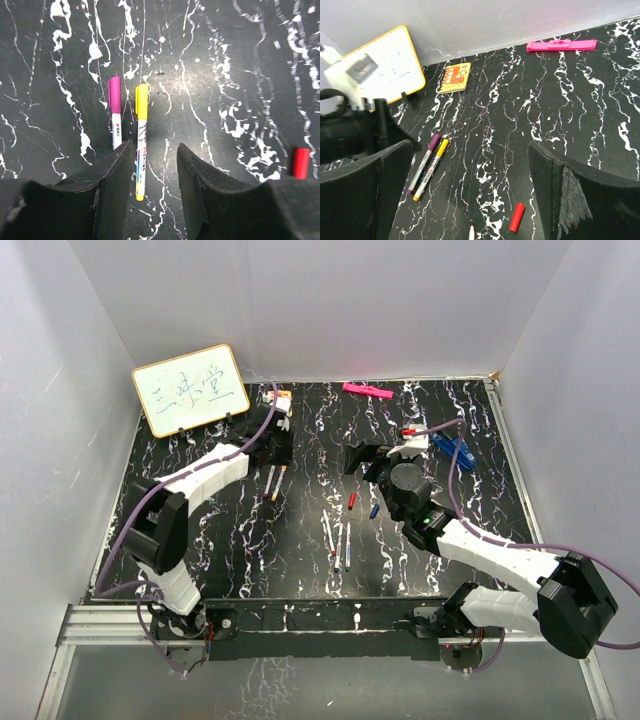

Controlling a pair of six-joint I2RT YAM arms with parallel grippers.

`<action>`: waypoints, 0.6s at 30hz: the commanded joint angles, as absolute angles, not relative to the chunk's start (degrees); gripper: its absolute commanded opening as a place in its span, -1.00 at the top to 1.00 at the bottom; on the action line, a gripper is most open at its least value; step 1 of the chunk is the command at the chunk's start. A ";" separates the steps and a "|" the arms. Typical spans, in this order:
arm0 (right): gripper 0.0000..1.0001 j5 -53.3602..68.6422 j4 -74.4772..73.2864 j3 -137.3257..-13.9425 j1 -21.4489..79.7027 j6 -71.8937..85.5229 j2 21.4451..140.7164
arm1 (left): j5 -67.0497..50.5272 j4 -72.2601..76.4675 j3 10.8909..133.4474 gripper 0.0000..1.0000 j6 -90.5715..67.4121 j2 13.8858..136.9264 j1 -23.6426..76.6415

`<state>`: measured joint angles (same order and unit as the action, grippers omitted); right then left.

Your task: Insert the pens into the pen caps

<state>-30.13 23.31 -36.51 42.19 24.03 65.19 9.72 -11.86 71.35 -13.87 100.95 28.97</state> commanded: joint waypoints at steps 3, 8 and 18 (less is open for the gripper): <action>-0.96 -34.31 24.80 -35.93 41.76 24.11 63.54 | 7.35 -13.19 67.89 0.22 -14.38 91.54 30.28; -0.96 -34.34 22.99 -35.61 41.80 25.86 62.93 | 8.11 -15.67 63.08 0.24 -16.01 88.14 35.02; -0.96 -36.26 19.94 -33.86 41.85 28.37 60.56 | 6.60 -15.64 54.45 0.25 -23.60 80.03 41.21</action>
